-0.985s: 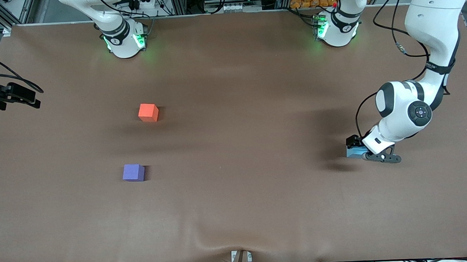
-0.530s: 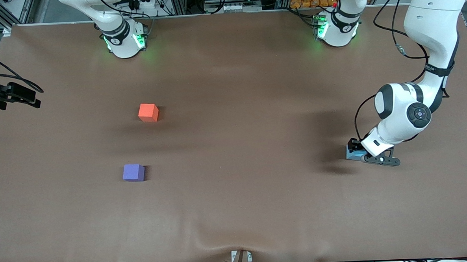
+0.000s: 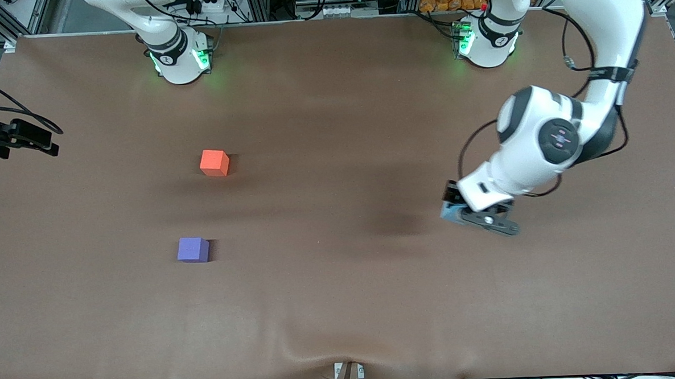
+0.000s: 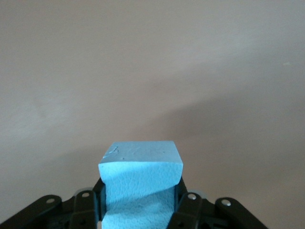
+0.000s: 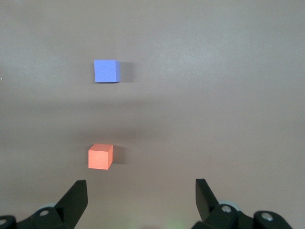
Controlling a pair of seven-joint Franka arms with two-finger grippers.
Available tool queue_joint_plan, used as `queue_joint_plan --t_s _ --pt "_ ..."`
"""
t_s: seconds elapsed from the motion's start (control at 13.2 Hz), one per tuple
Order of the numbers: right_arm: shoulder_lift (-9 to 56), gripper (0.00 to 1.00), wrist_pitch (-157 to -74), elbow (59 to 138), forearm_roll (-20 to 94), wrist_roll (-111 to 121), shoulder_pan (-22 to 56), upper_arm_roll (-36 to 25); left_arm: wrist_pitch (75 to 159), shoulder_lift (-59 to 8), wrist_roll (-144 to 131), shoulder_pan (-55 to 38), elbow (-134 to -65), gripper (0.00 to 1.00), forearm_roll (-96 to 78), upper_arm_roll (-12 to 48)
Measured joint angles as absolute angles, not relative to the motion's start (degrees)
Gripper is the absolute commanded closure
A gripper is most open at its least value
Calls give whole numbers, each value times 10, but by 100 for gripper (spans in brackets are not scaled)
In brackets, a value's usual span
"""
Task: Place blue block between orange and purple blocks
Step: 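Carry the light blue cube with the left gripper toward the table middle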
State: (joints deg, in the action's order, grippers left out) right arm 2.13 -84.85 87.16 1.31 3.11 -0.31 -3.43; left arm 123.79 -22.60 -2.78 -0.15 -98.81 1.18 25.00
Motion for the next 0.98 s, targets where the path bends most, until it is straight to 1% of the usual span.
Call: queue_joint_plan --t_s 0.3,0.53,0.61,0.68,0.83,0.91,0.98 --pt "21 0 -848 872 13 31 -3 -35 1236 -265 -81 -99 -925 100 12 247" --pt "21 0 -847 872 13 31 -3 -34 1223 -310 -121 -177 -866 100 12 229" --pt "21 0 -847 872 13 31 -3 -35 1220 -330 -143 -217 -838 100 13 208" --pt "21 0 -847 872 13 30 -3 -35 1219 -351 -163 -269 -809 100 13 175" --pt "21 0 -847 872 13 30 -3 -35 1216 -389 -197 -382 -760 100 12 95" --pt "21 0 -847 872 13 30 -3 -35 1216 -406 -218 -420 -741 100 12 74" --pt "21 0 -847 872 13 30 -3 -35 1216 -424 -237 -444 -724 100 12 66"
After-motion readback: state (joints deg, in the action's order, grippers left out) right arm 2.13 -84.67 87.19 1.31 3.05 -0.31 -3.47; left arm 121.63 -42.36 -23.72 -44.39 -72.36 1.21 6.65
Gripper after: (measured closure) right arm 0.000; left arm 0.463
